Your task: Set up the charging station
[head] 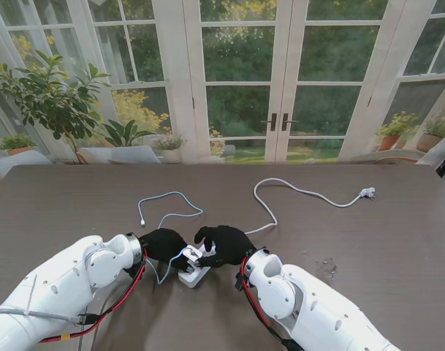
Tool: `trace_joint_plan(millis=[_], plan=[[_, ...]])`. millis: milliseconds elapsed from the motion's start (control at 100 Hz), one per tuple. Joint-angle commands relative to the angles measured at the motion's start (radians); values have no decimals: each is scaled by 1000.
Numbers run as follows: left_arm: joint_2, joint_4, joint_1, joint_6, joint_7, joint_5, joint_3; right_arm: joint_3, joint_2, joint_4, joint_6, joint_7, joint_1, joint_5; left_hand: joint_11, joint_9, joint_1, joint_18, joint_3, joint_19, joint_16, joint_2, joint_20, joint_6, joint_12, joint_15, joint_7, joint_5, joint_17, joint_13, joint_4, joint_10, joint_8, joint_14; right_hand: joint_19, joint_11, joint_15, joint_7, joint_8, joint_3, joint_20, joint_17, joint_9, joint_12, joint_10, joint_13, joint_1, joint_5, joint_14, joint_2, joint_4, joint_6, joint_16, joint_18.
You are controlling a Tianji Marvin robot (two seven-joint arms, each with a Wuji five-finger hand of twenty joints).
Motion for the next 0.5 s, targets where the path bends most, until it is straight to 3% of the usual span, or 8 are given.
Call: trace_joint_plan(millis=[0,170,280,310,340,380,490], plan=[[-3,21,33,3,-45,12,12,11,1,-18,6,11,1,6,-51,-28,24,-6,46,5,-8,11,16,5,-10,-189,-37,-4,-33,-48,41,15,1,11,-18,22,14,-26,-18,-37,19,-11,-46,-8,-1,-29,-50,-50,6,44,-2,3,-896,-8],[2,15,39,0,-53,24,11,27,0,-19,37,18,10,17,-46,-28,31,-7,112,6,-10,-47,14,-1,-10,-188,-34,-4,-27,-43,27,7,7,3,1,38,40,1,-22,-62,35,15,-29,-19,5,-5,-4,-60,6,177,27,-117,-901,-7],[4,2,52,10,-50,35,0,23,1,-15,68,26,23,11,-43,-26,30,-7,152,7,-12,-75,10,-7,-11,-187,-30,-3,-22,-39,14,1,8,-3,43,65,73,34,-1,99,42,75,50,-10,-1,67,115,18,-9,187,78,-213,-904,-9],[4,-3,57,15,-49,38,-4,20,1,-12,74,31,28,9,-42,-25,39,-6,157,8,-13,-87,9,-8,-12,-188,-28,-3,-22,-38,-1,1,1,-3,57,79,88,42,5,133,43,92,81,-3,-5,91,141,53,-11,191,85,-233,-901,-6],[4,-7,61,19,-50,39,-8,17,2,-10,76,40,32,11,-42,-25,48,-5,161,8,-13,-98,7,-11,-12,-187,-26,-4,-22,-38,-13,1,-6,-3,72,86,106,68,-52,161,36,107,115,18,-5,115,188,88,-7,162,15,-256,-899,0],[6,-16,68,24,-51,46,-14,13,6,-11,83,57,36,12,-41,-23,53,-6,163,9,-14,-110,7,-16,-12,-187,-23,-5,-18,-35,-22,-2,-12,-6,84,90,122,96,-96,175,34,116,132,60,-5,132,230,104,-9,148,-35,-284,-894,-1],[9,-34,83,32,-51,63,-27,-3,9,0,89,65,50,-6,-41,-22,74,-8,169,12,-16,-127,2,-28,-14,-188,-3,-12,-14,-33,-56,-6,-38,-9,109,130,179,147,-152,204,31,144,182,145,-22,179,323,155,-24,94,-99,-335,-872,-6]])
